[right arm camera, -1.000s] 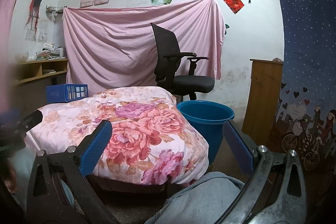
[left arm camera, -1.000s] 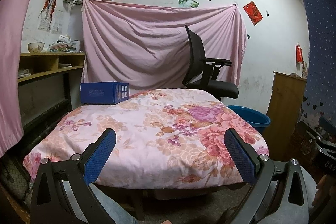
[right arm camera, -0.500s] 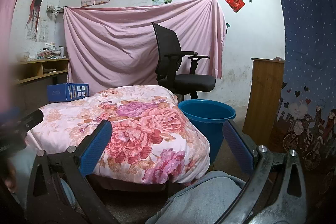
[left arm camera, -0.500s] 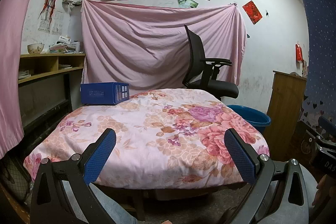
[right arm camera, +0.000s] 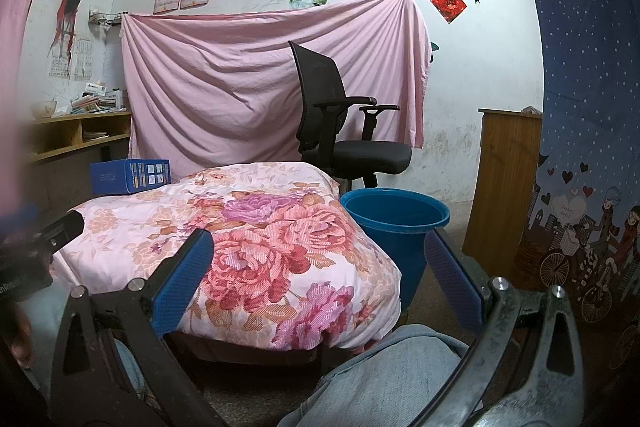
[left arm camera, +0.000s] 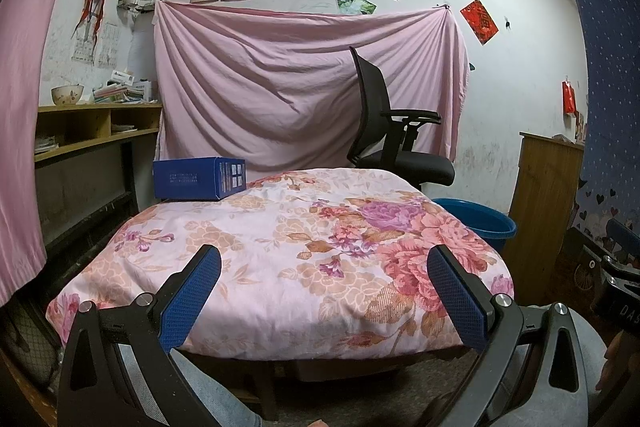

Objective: Collect trash

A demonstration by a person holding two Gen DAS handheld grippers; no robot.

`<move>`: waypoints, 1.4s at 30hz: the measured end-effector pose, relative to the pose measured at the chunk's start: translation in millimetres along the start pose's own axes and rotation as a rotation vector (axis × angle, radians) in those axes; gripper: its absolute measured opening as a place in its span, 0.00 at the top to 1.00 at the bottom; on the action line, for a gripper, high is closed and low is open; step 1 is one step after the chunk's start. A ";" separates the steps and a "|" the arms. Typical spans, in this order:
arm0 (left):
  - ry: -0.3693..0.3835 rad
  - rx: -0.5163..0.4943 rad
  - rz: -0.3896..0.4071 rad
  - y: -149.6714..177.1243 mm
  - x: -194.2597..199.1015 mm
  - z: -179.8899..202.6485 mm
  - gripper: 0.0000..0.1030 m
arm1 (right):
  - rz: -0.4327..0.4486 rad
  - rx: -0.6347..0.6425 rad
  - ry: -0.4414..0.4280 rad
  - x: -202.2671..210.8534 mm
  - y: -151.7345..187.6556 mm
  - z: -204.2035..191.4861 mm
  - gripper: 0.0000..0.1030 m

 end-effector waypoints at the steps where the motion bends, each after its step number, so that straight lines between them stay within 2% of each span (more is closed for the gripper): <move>1: 0.000 -0.001 0.001 0.1 -0.3 -0.7 0.02 | 0.000 0.000 0.000 0.1 0.0 0.0 0.00; 42: 0.002 -0.006 -0.001 0.1 -1.9 -2.0 0.02 | -0.006 -0.004 -0.001 0.1 2.8 -1.6 0.00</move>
Point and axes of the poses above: each gripper's, at about its wrist camera, not at the fingertips, and x roughly against the way its jaws point, z to its right, y to its underside, the point moved 9 cm from there along -x, roughly the way its jaws point, and after that the axes turned 12 degrees about -y, right-handed, at the moved point
